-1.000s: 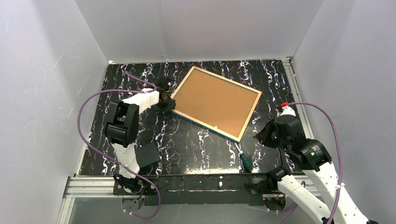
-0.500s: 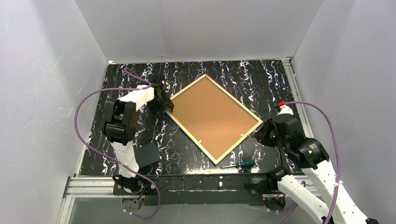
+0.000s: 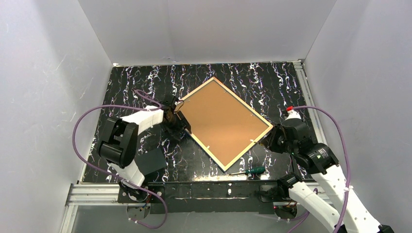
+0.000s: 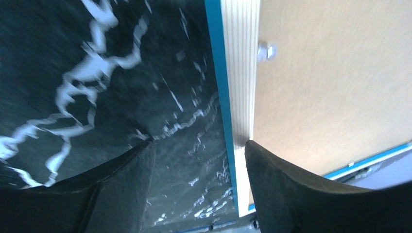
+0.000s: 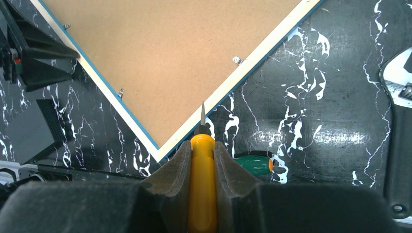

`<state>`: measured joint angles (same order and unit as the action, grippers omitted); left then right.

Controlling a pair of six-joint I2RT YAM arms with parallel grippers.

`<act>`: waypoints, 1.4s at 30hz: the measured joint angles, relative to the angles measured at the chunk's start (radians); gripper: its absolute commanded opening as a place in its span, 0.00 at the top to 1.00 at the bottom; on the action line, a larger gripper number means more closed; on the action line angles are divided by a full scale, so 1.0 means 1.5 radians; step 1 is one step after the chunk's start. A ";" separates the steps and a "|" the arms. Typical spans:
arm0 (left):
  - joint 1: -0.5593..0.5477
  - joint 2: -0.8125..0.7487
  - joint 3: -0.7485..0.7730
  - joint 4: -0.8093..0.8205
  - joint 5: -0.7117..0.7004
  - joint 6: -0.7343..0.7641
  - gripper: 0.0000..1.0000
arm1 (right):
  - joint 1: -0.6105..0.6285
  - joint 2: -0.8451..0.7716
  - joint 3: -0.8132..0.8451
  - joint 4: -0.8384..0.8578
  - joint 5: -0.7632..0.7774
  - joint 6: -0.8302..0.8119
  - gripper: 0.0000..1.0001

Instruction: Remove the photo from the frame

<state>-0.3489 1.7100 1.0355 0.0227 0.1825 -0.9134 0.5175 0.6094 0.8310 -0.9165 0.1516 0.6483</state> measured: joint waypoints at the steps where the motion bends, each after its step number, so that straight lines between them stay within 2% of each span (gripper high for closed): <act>1: -0.014 -0.006 -0.016 0.011 0.004 -0.010 0.35 | 0.000 0.002 -0.003 0.004 -0.003 0.000 0.99; 4: -0.052 -0.026 -0.049 0.051 0.013 -0.044 0.41 | 0.000 0.008 -0.008 0.006 -0.010 0.001 0.99; 8: -0.080 -0.038 -0.078 0.098 0.017 -0.086 0.55 | 0.000 0.006 -0.011 0.012 -0.017 0.003 0.99; 15: -0.097 -0.015 -0.067 0.121 0.021 -0.105 0.60 | 0.000 -0.001 -0.021 0.016 -0.021 0.005 0.99; 17: -0.101 -0.001 -0.053 0.121 0.027 -0.105 0.79 | 0.000 -0.001 -0.021 0.016 -0.021 0.005 0.99; 18: -0.103 0.006 -0.047 0.120 0.027 -0.102 0.85 | 0.000 -0.001 -0.021 0.016 -0.021 0.005 0.99; 23: -0.105 0.032 -0.014 0.084 0.033 -0.094 0.94 | 0.000 0.000 -0.021 0.017 -0.021 0.005 0.99; 26: -0.106 0.065 0.033 0.045 0.038 -0.055 0.98 | 0.000 0.004 -0.021 0.020 -0.024 0.005 0.99; 30: -0.116 0.157 0.163 -0.008 0.056 0.036 1.00 | 0.003 0.025 -0.035 0.041 -0.030 0.005 0.99; 33: -0.119 0.295 0.367 -0.062 0.098 0.111 1.00 | 0.009 0.062 -0.050 0.065 -0.034 0.005 0.99; 35: -0.121 0.347 0.450 -0.093 0.106 0.147 1.00 | 0.009 0.091 -0.051 0.081 -0.035 0.005 0.99; 37: -0.121 0.424 0.583 -0.146 0.124 0.188 1.00 | 0.012 0.153 -0.049 0.119 -0.042 0.004 0.99; 39: -0.119 0.448 0.623 -0.153 0.126 0.203 0.99 | 0.014 0.210 -0.040 0.138 -0.052 0.001 0.99; 40: -0.117 0.452 0.631 -0.159 0.127 0.208 0.94 | 0.015 0.241 -0.031 0.146 -0.059 -0.001 0.99; 42: -0.115 0.459 0.644 -0.172 0.132 0.213 0.78 | 0.015 0.304 -0.003 0.171 -0.071 -0.006 0.99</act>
<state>-0.5209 2.3985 2.0018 -0.2359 0.3809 -0.5945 0.5404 1.0657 0.8268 -0.6598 0.0452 0.6399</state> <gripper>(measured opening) 0.210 0.240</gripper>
